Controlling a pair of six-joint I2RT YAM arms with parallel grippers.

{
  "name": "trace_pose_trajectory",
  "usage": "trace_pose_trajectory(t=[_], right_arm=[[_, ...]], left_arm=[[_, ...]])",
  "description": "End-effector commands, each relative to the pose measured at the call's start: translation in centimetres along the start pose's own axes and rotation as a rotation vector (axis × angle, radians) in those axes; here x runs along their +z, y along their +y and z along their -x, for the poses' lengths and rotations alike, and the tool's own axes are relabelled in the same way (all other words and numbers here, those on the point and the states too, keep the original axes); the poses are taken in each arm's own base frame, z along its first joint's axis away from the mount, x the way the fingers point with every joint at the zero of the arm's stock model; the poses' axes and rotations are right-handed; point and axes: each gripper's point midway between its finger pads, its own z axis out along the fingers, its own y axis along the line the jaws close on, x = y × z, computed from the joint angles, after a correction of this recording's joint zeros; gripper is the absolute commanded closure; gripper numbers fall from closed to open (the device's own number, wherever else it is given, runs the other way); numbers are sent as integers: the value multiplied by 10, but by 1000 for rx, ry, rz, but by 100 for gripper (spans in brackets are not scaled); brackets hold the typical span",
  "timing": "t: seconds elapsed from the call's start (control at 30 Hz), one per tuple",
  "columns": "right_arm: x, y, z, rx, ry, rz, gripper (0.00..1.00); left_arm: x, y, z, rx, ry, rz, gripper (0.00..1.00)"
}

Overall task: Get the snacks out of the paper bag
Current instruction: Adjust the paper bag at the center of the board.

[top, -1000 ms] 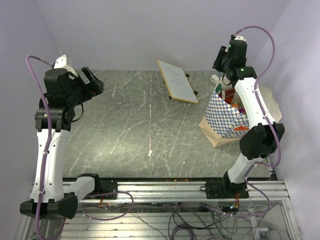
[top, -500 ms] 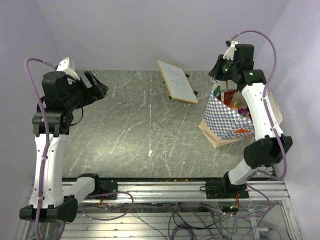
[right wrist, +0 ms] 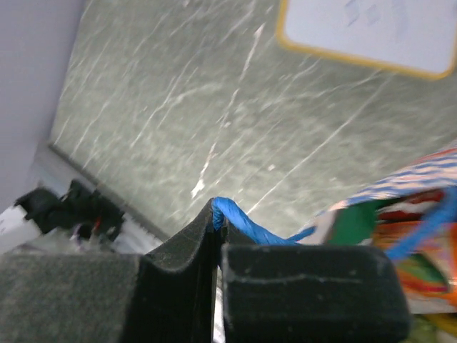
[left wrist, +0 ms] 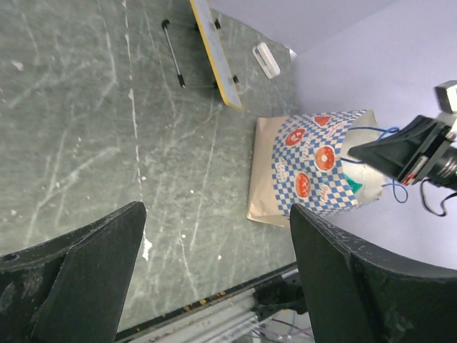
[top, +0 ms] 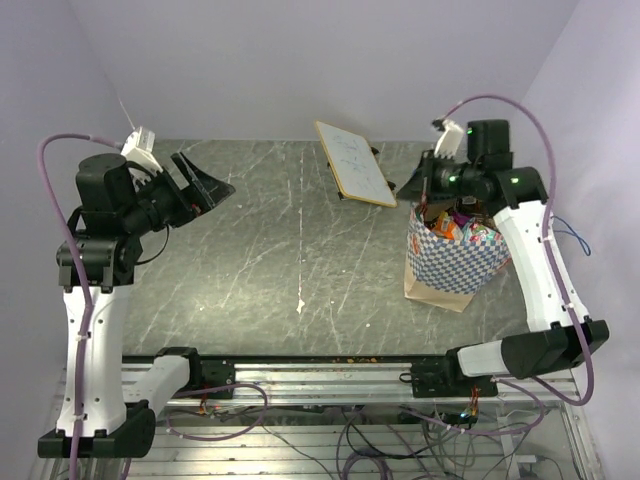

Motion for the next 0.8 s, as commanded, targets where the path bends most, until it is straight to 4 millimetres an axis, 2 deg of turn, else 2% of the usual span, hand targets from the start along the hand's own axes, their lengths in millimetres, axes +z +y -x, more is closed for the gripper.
trace_pose_trajectory(t=[0.0,0.03,0.13,0.27,0.37,0.4,0.47,0.5,0.6,0.77], right_arm=[[7,73,-44,36,120,250,100],[12,95,-56,-3,147,275,100],[21,133,-74,-50,215,327,100],[28,151,-76,-39,225,350,100],[33,139,-70,-14,205,260,100],[35,133,-67,-4,200,212,96],[36,122,-59,2,184,132,86],[36,118,-55,-8,170,101,77],[29,106,-51,-37,159,28,61],[-4,99,-38,-127,76,-20,36]], left_arm=[[9,-7,-15,-103,53,-76,7],[14,-3,-16,-107,61,-69,7],[29,8,-21,-128,115,-34,9],[44,18,-15,-100,97,-24,9],[56,22,-13,-102,109,-21,9],[60,21,-11,-96,116,-36,9],[68,22,-8,-86,118,-43,9],[72,23,-5,-79,118,-41,9],[78,21,3,-52,113,-49,9],[81,13,10,70,106,-20,5]])
